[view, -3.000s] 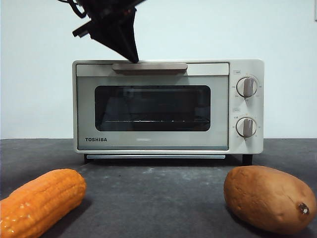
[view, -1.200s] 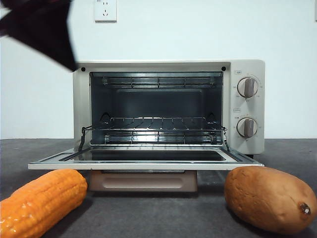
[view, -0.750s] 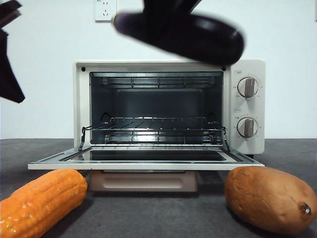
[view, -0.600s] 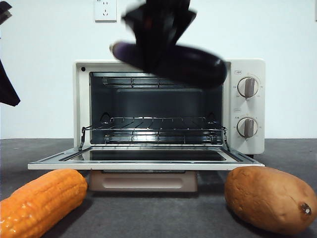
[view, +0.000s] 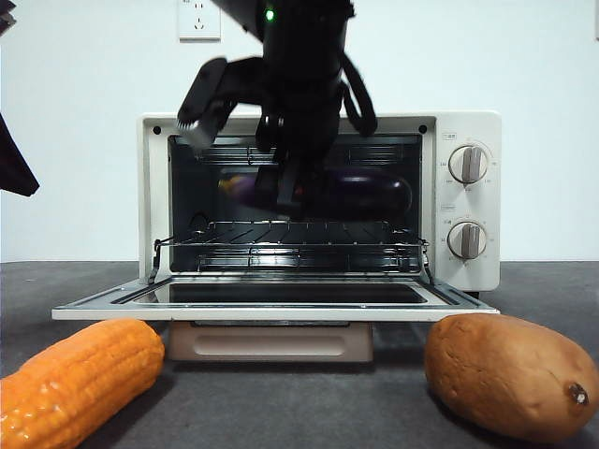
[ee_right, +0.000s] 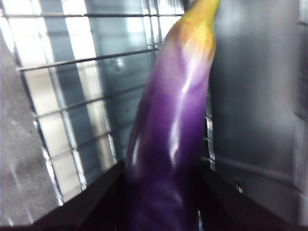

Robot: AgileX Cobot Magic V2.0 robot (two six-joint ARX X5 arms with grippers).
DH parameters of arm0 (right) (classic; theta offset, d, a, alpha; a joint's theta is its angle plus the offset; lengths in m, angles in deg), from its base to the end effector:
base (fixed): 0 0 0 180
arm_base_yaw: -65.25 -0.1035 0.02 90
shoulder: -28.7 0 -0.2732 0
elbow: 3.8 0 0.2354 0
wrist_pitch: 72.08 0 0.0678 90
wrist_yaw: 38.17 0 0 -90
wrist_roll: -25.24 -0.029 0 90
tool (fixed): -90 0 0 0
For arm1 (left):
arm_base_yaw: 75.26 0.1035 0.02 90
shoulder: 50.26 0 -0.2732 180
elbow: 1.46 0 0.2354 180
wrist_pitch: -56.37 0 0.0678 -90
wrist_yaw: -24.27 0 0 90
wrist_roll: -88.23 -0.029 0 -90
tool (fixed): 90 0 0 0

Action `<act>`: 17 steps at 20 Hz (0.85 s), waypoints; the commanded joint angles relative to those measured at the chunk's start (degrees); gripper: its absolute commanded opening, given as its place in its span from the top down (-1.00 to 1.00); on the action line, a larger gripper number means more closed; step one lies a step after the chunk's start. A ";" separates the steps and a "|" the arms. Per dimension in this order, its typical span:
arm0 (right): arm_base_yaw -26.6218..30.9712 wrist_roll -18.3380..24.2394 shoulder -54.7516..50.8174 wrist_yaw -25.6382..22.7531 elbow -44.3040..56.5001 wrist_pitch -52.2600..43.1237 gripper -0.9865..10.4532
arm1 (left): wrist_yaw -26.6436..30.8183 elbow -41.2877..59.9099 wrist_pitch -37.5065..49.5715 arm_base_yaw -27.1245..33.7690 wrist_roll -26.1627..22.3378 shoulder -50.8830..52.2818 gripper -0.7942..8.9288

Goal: Take the eggplant from the table,put the eggplant in the oven

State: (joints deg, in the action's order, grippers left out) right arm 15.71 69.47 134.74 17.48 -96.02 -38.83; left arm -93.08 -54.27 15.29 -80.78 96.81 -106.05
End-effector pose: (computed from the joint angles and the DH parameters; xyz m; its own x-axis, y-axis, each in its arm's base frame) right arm 0.2633 0.2835 0.2427 0.7942 0.0617 -0.6045 -0.6028 0.2048 -0.7711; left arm 0.1666 -0.0295 0.2521 0.5911 -0.5187 -0.6177 0.3062 0.8528 -0.4231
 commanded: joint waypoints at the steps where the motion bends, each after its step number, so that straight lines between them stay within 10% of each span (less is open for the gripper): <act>1: -0.22 1.20 2.23 -0.63 -1.11 -1.51 0.50 | -0.35 -0.15 0.83 -0.07 0.31 -0.37 0.82; 17: -0.66 -7.67 2.91 -1.66 -1.11 -2.01 0.35 | -0.31 -0.15 0.70 -0.07 0.04 -0.39 0.82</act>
State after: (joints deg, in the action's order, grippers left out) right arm 15.74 62.85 136.32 16.02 -96.02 -40.41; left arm -93.08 -54.27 15.58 -80.78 96.79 -106.05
